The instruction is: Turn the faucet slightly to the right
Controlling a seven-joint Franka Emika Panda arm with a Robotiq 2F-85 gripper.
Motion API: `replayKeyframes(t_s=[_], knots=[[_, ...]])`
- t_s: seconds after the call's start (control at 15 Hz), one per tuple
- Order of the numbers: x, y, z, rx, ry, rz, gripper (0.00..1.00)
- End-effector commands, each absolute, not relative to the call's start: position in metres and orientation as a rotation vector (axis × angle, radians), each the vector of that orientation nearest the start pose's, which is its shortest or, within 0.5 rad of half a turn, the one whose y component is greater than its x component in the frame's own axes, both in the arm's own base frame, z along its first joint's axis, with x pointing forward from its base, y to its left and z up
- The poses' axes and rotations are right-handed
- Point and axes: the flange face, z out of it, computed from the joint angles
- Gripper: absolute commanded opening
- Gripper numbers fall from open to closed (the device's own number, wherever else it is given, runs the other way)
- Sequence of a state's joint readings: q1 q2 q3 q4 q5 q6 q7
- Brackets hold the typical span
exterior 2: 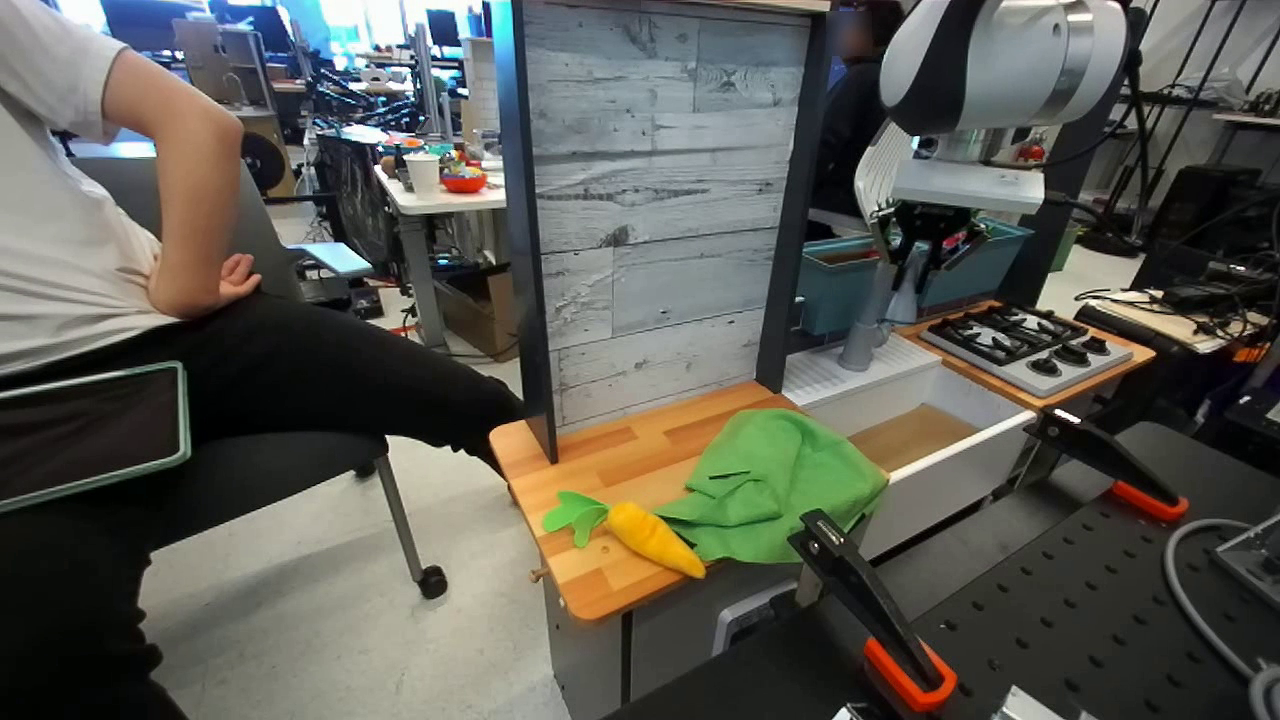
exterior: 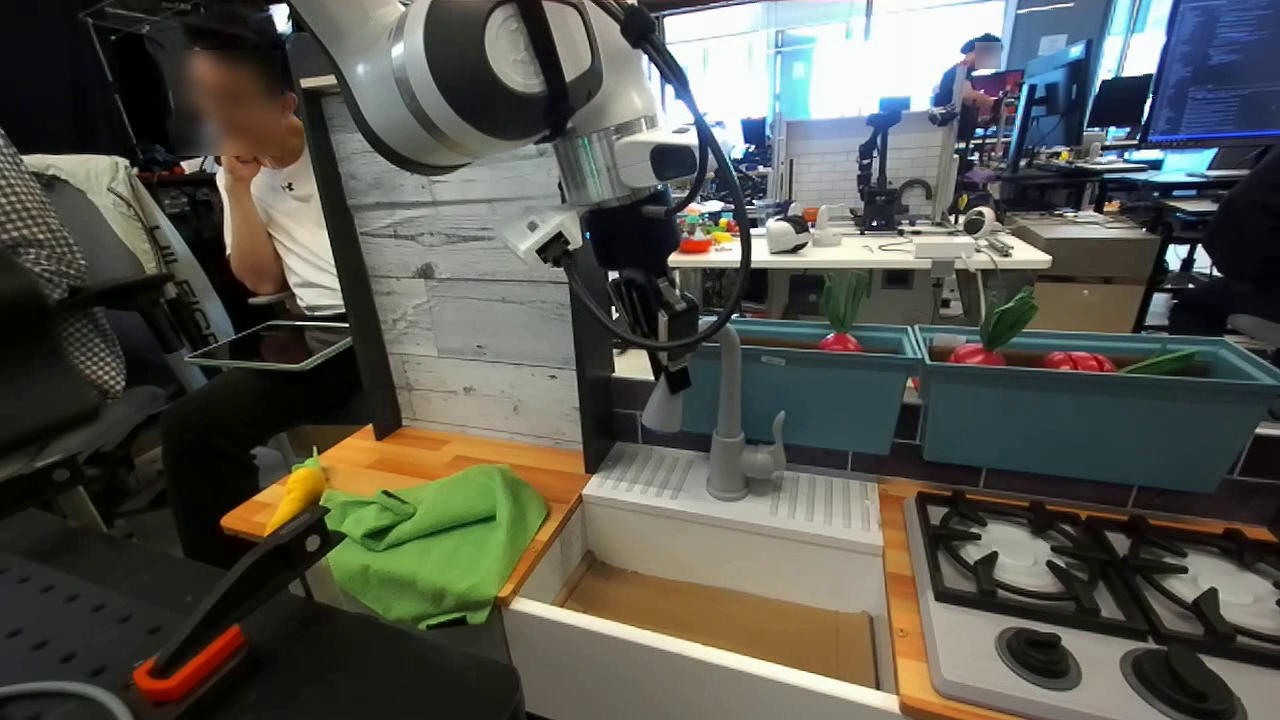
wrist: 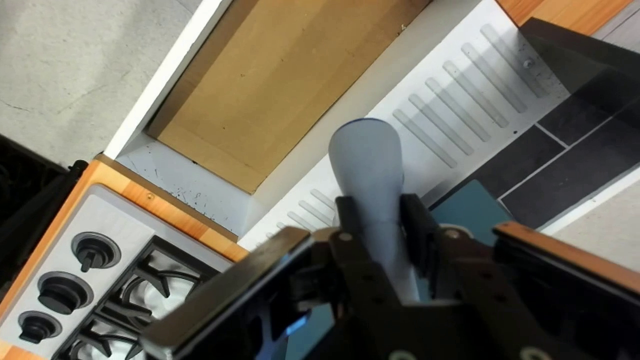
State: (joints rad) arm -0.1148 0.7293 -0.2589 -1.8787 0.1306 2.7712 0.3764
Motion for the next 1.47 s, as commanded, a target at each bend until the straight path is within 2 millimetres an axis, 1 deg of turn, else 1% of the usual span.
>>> replayKeyframes(t_s=[0.0,0.07,0.13,0.2,0.33,0.6,0.67,0.73,0.8,1.0,1.27,1.4], knots=[[0.571,-0.267,0.152,-2.999,1.253,-0.277,0.07],[0.571,-0.267,0.152,-3.003,1.244,-0.269,0.25],[0.571,-0.267,0.151,-3.006,1.235,-0.264,0.51],[0.571,-0.266,0.151,-3.010,1.222,-0.259,0.54],[0.568,-0.270,0.152,-3.018,1.214,-0.252,0.66],[0.569,-0.265,0.152,-3.028,1.191,-0.247,0.95],[0.569,-0.263,0.152,-3.029,1.192,-0.248,0.99],[0.569,-0.262,0.152,-3.029,1.193,-0.247,1.00],[0.572,-0.255,0.149,-3.026,1.191,-0.245,1.00],[0.574,-0.246,0.152,-3.021,1.177,-0.246,1.00],[0.578,-0.236,0.160,-3.023,1.165,-0.263,1.00],[0.582,-0.233,0.171,-3.018,1.163,-0.287,1.00]])
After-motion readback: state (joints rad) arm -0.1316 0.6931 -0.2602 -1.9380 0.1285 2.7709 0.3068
